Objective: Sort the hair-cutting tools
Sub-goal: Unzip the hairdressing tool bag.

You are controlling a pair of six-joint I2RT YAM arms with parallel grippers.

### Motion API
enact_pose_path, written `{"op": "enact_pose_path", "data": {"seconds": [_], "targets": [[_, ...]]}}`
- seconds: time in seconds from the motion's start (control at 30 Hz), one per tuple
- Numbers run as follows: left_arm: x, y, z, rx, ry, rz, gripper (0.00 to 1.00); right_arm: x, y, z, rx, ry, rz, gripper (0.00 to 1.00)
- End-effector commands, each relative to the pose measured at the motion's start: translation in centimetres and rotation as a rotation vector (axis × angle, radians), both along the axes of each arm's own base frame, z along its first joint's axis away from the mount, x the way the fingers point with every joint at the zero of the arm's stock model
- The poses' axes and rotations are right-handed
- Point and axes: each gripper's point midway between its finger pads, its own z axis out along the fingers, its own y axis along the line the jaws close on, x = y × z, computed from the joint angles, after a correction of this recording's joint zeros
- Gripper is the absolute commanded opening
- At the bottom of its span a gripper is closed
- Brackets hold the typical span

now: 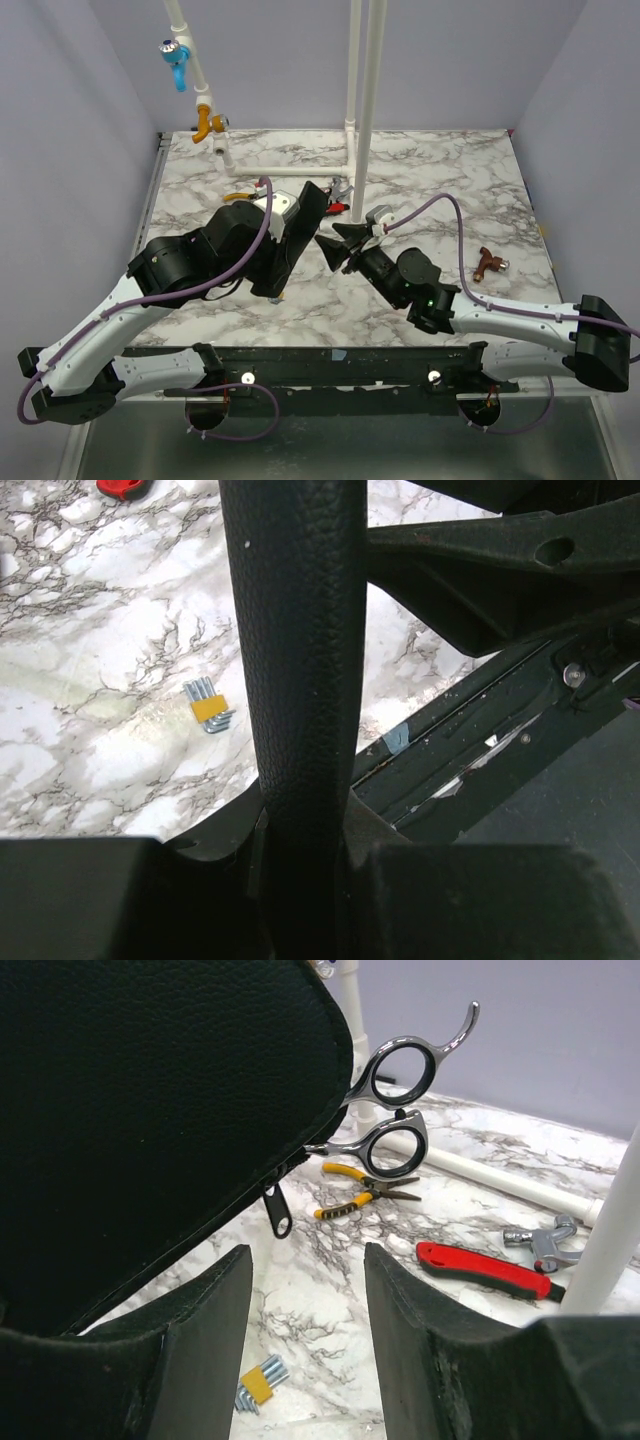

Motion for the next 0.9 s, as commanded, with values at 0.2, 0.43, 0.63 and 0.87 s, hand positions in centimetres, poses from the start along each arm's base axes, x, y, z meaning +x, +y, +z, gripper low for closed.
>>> {"op": "enact_pose_path", "data": {"seconds": [0.2, 0.43, 0.63, 0.87], "targets": [[0.5, -0.7, 1.5, -0.055, -0.061, -0.012, 0.00, 0.8, -0.2, 1.1, 0.053, -0.037, -0.060, 0.49], [0.4, -0.8, 1.1, -0.058, -0.054, -0.016, 0.00, 0.6, 0.1, 1.8, 0.088, -0.045, -0.038, 0.47], [0.3, -0.9, 0.9, -0.064, -0.050, -0.019, 0.00, 1.1, 0.5, 1.6, 0.079, -0.033, -0.056, 0.39], [0.2, -1.0, 0.7, -0.069, -0.048, -0.025, 0.00, 1.1, 0.4, 1.2, 0.073, -0.023, -0.059, 0.32]]}}
